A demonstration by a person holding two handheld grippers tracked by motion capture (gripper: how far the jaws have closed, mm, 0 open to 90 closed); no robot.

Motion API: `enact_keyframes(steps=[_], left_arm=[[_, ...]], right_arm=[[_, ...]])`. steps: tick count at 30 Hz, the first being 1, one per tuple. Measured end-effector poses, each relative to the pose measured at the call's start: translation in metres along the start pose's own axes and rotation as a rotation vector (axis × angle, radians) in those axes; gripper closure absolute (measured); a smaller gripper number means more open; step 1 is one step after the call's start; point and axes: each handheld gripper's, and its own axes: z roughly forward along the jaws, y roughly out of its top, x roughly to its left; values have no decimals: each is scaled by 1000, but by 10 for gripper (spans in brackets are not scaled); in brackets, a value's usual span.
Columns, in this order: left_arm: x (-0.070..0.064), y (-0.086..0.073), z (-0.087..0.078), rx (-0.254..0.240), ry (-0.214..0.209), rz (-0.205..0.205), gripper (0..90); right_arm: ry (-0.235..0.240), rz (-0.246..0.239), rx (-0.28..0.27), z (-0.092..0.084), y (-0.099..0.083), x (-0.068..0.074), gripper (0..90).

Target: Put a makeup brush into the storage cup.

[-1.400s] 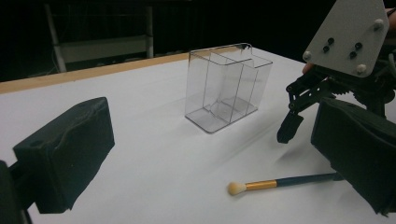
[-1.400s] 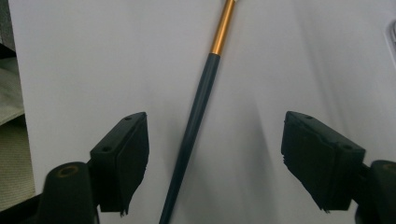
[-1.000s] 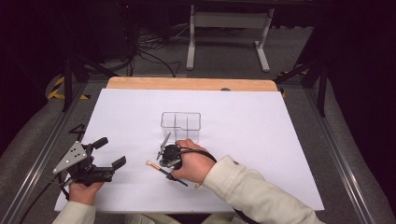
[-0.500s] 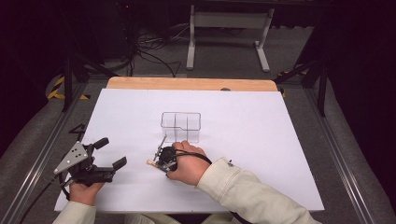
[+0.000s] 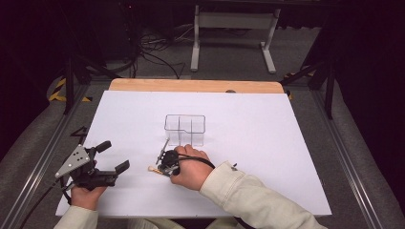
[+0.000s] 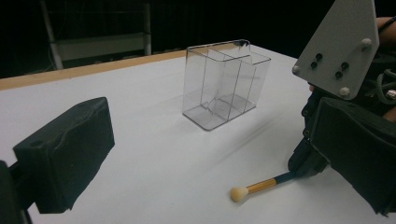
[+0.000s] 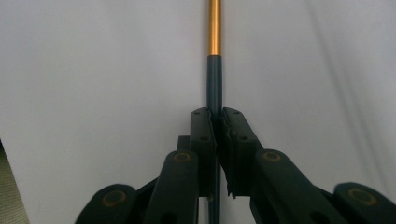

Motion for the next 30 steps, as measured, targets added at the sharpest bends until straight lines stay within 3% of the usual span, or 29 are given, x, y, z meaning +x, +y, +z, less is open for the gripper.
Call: enact_keyframes(steps=[5,14,20,30], left_arm=[[0,-1,0,-1,2,-6,2],[2,-2,1,-3,6,-9,2],[2,-2,1,-2,8,-10,2],[2,-2,2,5,3,-7,2]], right_arm=[[-5,4,-22,-4,-1,-3,839],[-14,3,-81,-30,-8,-8,840],[7,41,-120,-47,-17,-11,840],[8,53,-248,-73,-31,-16,840]])
